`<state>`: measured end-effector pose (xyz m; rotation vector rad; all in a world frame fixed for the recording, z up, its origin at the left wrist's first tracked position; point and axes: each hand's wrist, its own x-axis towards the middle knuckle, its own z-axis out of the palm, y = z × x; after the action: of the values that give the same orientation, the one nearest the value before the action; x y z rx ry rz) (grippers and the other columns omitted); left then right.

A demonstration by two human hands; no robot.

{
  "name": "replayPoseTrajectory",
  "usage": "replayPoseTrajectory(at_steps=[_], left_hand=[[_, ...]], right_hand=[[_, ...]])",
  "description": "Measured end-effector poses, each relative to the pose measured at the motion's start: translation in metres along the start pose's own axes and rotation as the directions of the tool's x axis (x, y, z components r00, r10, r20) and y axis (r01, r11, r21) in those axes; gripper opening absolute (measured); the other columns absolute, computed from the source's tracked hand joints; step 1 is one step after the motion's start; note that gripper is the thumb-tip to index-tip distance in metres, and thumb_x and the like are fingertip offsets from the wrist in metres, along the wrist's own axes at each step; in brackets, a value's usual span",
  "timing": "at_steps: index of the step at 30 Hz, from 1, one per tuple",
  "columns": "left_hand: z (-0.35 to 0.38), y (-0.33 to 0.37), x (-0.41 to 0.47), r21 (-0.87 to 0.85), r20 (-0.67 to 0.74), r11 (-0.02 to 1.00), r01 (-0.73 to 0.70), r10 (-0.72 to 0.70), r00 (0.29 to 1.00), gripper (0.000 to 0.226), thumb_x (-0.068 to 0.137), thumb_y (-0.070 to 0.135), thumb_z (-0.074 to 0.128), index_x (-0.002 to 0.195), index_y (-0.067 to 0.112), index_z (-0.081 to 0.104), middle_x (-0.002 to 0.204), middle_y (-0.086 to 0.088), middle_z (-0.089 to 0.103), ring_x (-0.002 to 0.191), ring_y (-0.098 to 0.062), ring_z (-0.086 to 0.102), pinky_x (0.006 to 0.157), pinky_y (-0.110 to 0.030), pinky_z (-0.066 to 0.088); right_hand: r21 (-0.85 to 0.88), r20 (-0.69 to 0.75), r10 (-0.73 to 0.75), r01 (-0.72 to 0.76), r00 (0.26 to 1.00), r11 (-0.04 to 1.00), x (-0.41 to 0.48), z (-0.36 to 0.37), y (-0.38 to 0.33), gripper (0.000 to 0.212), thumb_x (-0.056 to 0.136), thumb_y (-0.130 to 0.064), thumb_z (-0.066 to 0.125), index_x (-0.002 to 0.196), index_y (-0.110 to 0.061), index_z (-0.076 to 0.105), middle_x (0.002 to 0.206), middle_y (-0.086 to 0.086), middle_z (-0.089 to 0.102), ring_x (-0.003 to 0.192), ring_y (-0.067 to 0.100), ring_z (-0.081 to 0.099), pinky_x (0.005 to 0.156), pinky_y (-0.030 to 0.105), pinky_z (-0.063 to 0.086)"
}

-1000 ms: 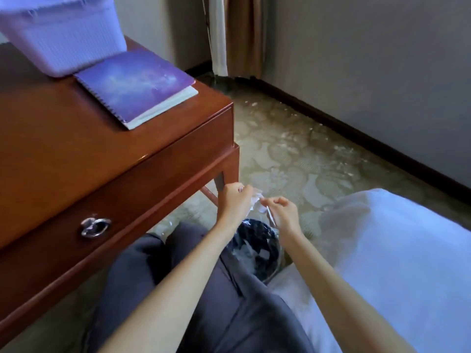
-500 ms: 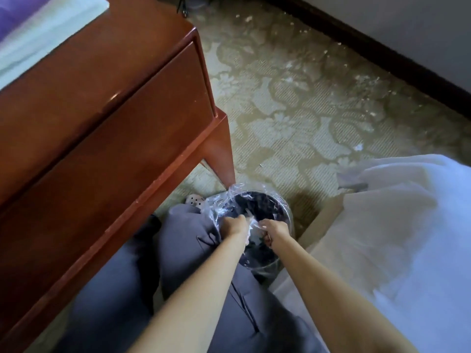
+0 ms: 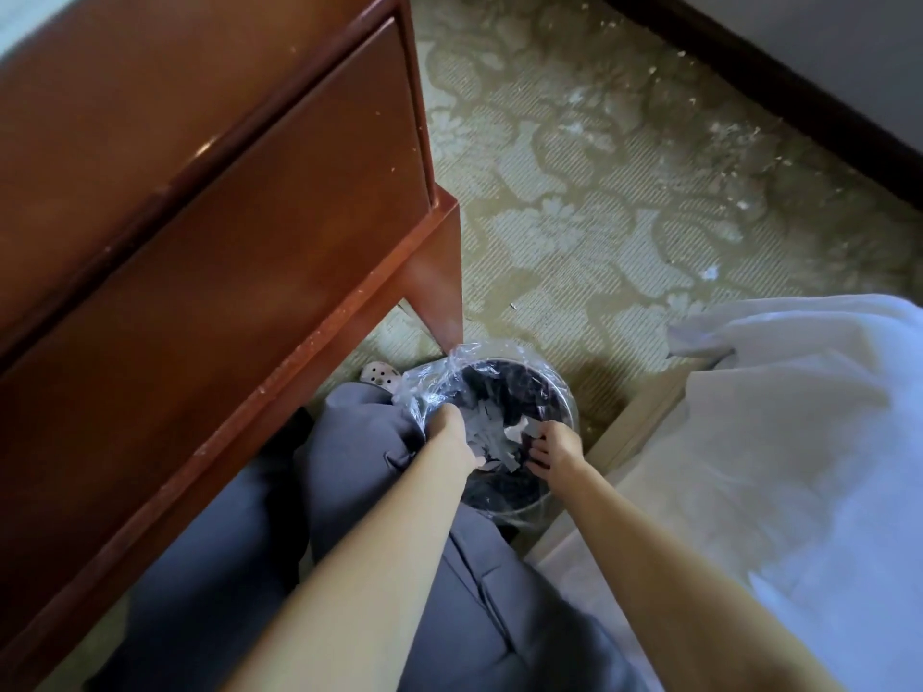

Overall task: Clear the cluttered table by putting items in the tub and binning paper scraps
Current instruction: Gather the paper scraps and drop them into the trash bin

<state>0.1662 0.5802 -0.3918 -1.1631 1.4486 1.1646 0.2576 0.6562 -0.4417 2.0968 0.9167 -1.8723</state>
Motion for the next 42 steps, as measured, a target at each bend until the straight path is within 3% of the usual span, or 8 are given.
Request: replayPoseTrajectory(at_steps=[2,6,9,13,19,25,33,42], left_hand=[[-0.001,0.0,-0.012,-0.008,0.003,0.999,-0.037,0.037,0.999,0.045,0.102,0.023,0.028,0.144,0.009,0.032,0.154,-0.011,0.022,0.139,-0.035,0.026,0.109,-0.055,0.033],[-0.01,-0.005,-0.039,0.009,0.058,0.992,-0.123,0.122,0.991,0.047,0.101,0.031,0.032,0.144,0.012,0.034,0.155,-0.012,0.022,0.14,-0.033,0.026,0.105,-0.052,0.039],[-0.022,-0.007,-0.063,0.055,0.123,0.967,-0.249,0.241,0.963,0.046,0.1,0.029,0.039,0.142,0.012,0.034,0.148,-0.012,0.032,0.133,-0.031,0.035,0.102,-0.046,0.043],[-0.045,-0.006,-0.11,0.169,0.221,0.847,-0.504,0.466,0.857,0.016,0.096,0.014,0.042,0.101,0.009,0.056,0.091,-0.009,0.051,0.088,-0.022,0.05,0.082,-0.035,0.049],[-0.124,-0.011,-0.207,0.351,0.088,0.32,-0.88,0.924,0.371,0.02,0.091,0.019,0.047,0.089,0.02,0.067,0.095,-0.004,0.07,0.094,-0.023,0.064,0.084,-0.03,0.05],[-0.255,-0.032,-0.275,0.369,-0.197,0.086,-0.925,0.98,0.013,0.02,0.091,0.018,0.048,0.08,0.025,0.063,0.09,-0.003,0.073,0.088,-0.023,0.068,0.085,-0.038,0.054],[-0.432,-0.06,-0.298,0.526,-0.55,0.251,-0.812,0.829,-0.1,0.024,0.097,0.022,0.044,0.108,0.015,0.064,0.114,-0.001,0.066,0.107,-0.016,0.059,0.081,-0.021,0.041],[-0.593,-0.063,-0.261,0.559,-0.763,0.67,-0.488,0.646,0.012,0.053,0.097,0.034,0.042,0.145,0.017,0.029,0.153,-0.014,0.026,0.143,-0.033,0.02,0.112,-0.044,0.028]], right_hand=[[0.011,0.011,-0.026,0.026,1.0,1.0,-0.005,-0.003,-0.001,0.031,0.098,-0.012,0.036,0.122,-0.004,0.053,0.112,0.014,0.064,0.111,0.032,0.057,0.091,0.035,0.048],[-0.081,0.021,-0.106,0.108,0.994,0.991,-0.022,-0.005,-0.005,0.022,0.093,-0.011,0.039,0.072,-0.016,0.046,0.054,0.0,0.039,0.049,0.015,0.031,0.045,0.023,0.029],[-0.27,0.044,-0.287,0.288,0.957,0.919,-0.048,-0.008,-0.005,0.019,0.087,-0.012,0.046,0.073,-0.008,0.058,0.065,0.007,0.054,0.062,0.023,0.05,0.062,0.033,0.048],[-0.438,0.178,-0.645,0.647,0.743,0.625,-0.117,-0.005,-0.01,0.023,0.088,-0.014,0.048,0.101,-0.006,0.065,0.099,0.015,0.07,0.095,0.03,0.063,0.09,0.041,0.05],[-0.205,0.349,-0.916,0.97,0.197,0.13,-0.253,0.017,-0.005,0.017,0.086,-0.008,0.05,0.091,-0.011,0.066,0.081,0.001,0.068,0.077,0.019,0.063,0.072,0.031,0.047],[0.09,0.522,-0.849,0.995,-0.087,-0.047,-0.373,0.063,0.039,0.018,0.083,-0.002,0.051,0.08,-0.014,0.064,0.071,-0.002,0.067,0.071,0.017,0.066,0.069,0.026,0.048],[0.228,0.775,-0.531,0.935,-0.343,-0.271,-0.467,0.167,0.142,0.016,0.086,-0.007,0.051,0.082,-0.016,0.065,0.079,-0.001,0.069,0.076,0.017,0.064,0.07,0.027,0.047],[0.264,0.937,-0.078,0.837,-0.341,-0.48,-0.521,0.285,0.25,0.024,0.089,-0.011,0.05,0.111,-0.01,0.061,0.118,0.008,0.059,0.104,0.02,0.059,0.089,0.027,0.045]])
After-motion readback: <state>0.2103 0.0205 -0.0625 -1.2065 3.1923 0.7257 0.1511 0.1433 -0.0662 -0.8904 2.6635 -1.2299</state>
